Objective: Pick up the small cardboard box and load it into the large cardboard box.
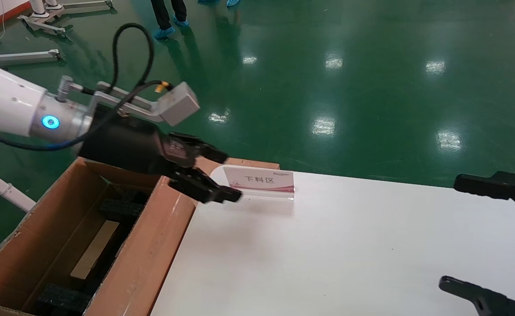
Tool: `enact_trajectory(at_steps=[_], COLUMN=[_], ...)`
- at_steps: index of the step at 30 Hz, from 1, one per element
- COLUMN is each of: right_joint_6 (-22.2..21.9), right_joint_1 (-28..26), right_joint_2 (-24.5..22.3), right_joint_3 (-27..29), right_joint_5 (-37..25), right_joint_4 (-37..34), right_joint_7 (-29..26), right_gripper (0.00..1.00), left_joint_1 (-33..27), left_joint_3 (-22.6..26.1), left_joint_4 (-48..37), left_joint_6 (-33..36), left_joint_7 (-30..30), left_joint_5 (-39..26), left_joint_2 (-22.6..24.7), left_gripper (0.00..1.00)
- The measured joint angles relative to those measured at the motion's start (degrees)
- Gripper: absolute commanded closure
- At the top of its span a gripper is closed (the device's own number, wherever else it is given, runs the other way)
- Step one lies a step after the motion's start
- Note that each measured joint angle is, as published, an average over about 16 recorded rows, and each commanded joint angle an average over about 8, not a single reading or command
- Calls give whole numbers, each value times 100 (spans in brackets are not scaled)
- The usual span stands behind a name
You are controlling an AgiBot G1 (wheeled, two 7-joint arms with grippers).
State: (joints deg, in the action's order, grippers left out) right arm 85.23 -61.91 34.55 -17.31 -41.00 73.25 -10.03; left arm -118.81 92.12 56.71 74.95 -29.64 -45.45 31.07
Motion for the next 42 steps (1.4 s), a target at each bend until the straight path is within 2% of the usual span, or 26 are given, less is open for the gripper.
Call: enact_trajectory(at_steps=[34,42], right_joint_6=[-4,-5], right_joint_1=[-2,-2], right_joint_2=[-4,-5], right_joint_3=[-9,-10], right_joint_5=[6,7], right_joint_4=[0,-1], right_joint_7=[5,6], right_gripper=[0,0], left_joint_1=[4733,5625], left_joint_3=[-6292,-7480], left_joint_4=[1395,1654], left_joint_6=[888,1054], left_joint_7=[1562,1841], left_joint_5=[297,352], left_joint_2=[327,387], left_gripper=[0,0])
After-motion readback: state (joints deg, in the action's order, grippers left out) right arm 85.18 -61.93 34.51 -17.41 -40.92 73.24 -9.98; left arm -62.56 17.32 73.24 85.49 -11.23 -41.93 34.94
